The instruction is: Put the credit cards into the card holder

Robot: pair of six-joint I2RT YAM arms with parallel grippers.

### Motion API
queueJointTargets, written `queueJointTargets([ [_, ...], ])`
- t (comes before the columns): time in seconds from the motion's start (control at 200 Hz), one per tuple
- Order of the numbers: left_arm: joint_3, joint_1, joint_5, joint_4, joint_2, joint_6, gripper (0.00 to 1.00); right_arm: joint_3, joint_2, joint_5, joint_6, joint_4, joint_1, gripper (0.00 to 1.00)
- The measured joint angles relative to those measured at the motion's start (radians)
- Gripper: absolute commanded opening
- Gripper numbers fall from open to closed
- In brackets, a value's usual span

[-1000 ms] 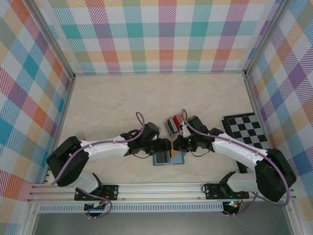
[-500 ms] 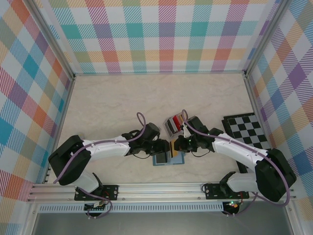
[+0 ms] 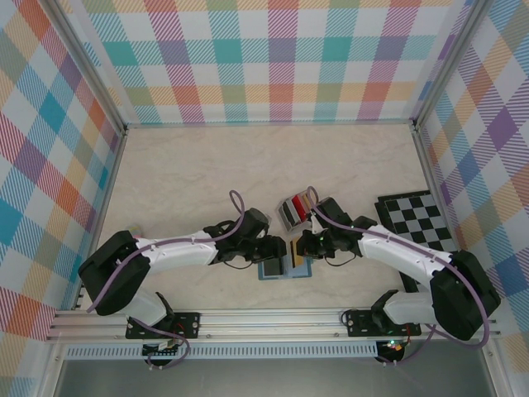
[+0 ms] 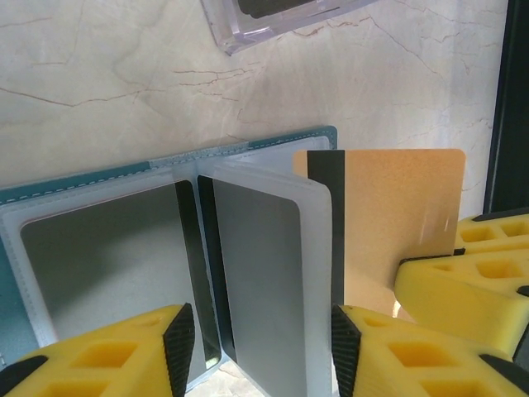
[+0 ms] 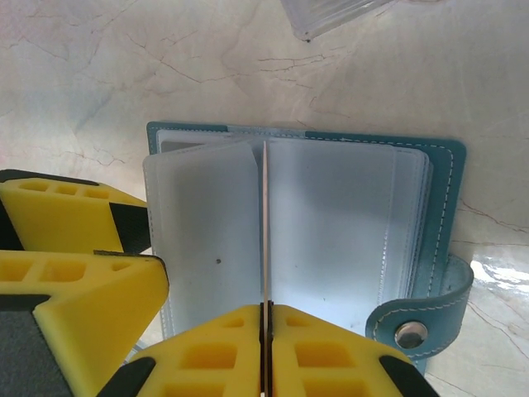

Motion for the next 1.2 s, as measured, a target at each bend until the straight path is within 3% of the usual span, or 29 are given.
queueJointTargets([
  [1.11,0.0,-0.001,0.0,-0.003,0.0,0.023,0.56,0.026,0.007,0.023,-0.004,-0.038,0.0,0.1],
  [1.2,0.0,-0.001,-0.001,-0.003,0.0,0.023,0.48,0.026,0.007,0.023,-0.004,-0.038,0.0,0.1],
])
